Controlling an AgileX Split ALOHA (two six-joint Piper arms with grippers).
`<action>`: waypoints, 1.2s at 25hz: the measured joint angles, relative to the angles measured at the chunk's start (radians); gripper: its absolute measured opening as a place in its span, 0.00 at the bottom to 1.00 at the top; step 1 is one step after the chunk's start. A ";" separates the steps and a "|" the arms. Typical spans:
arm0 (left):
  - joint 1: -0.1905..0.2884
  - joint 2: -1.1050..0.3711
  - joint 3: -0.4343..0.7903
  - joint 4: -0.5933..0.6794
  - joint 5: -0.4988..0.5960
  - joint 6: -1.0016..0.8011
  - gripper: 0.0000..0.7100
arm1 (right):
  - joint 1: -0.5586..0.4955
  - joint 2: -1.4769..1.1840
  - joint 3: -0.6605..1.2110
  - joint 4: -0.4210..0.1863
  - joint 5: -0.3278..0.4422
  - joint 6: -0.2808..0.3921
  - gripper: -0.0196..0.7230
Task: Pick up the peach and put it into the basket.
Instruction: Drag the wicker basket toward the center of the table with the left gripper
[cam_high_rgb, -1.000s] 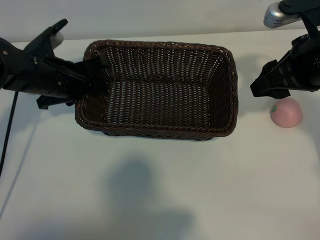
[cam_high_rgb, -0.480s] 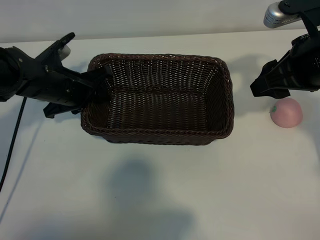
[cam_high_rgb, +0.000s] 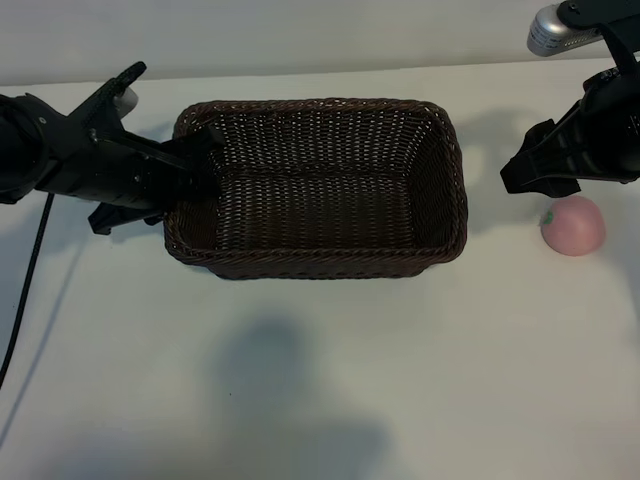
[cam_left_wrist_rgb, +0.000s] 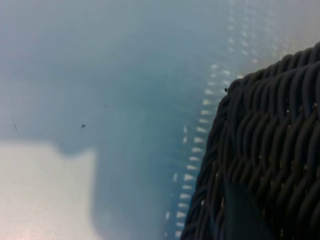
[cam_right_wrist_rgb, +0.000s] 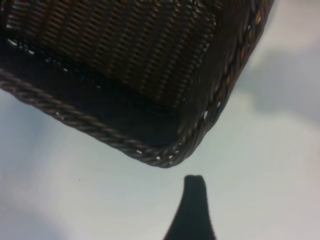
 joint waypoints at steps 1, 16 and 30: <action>0.000 0.008 0.000 -0.003 0.000 0.000 0.46 | 0.000 0.000 0.000 0.000 0.000 0.000 0.82; 0.000 0.030 -0.001 -0.025 0.019 0.014 0.45 | 0.000 0.000 0.000 0.000 0.000 0.000 0.82; 0.009 -0.088 -0.002 0.011 0.119 0.050 0.96 | 0.000 0.000 0.000 0.000 0.000 0.000 0.82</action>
